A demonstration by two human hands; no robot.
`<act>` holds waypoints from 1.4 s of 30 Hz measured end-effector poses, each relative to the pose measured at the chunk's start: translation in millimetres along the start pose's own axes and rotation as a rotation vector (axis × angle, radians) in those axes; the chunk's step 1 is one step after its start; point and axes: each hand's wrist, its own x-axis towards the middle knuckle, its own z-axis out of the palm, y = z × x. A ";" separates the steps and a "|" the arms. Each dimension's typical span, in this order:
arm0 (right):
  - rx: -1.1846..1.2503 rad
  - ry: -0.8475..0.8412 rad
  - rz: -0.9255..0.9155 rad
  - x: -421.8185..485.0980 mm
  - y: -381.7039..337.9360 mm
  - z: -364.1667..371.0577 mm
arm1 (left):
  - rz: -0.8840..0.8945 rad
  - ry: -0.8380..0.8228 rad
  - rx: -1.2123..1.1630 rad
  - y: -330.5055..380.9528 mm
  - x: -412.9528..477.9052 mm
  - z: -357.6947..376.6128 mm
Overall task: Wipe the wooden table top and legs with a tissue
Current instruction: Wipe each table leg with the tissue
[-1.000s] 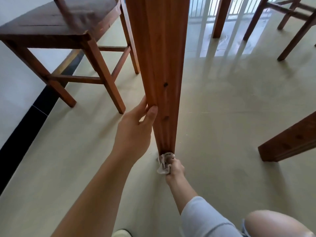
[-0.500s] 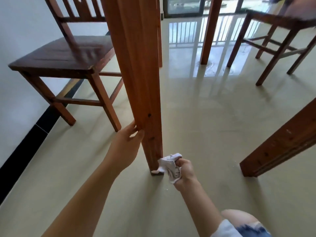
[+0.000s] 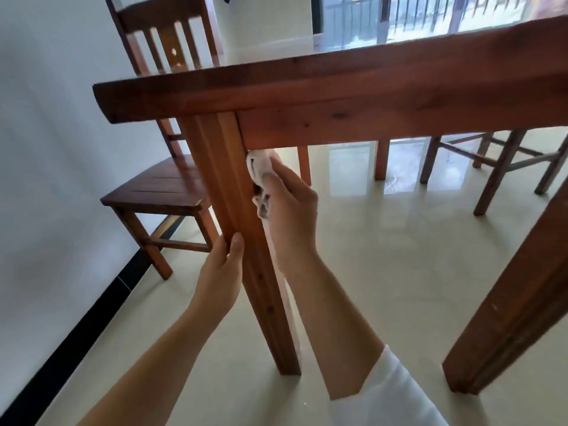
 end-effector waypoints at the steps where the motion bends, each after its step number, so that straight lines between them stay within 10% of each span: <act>1: -0.080 0.001 -0.040 -0.5 -0.4 7.9 | 0.009 0.002 0.004 -0.1 0.0 0.0; 11: -0.319 -0.004 0.591 -39.2 132.5 -47.1 | 0.055 0.007 0.018 -8.1 -5.2 8.5; 19: 0.309 -0.034 0.206 -54.9 127.6 -28.1 | 0.140 0.048 0.146 -50.2 -1.1 14.2; 28: -0.175 0.214 1.082 -120.5 327.0 -103.6 | 0.134 0.077 0.188 -75.8 -1.1 18.4; 35: 0.059 0.289 0.633 -108.0 285.4 -80.1 | 0.169 0.078 0.205 -99.9 4.9 36.4; 42: -0.276 0.170 1.063 -160.9 376.4 -130.2 | 0.251 0.140 0.211 -114.6 8.5 45.9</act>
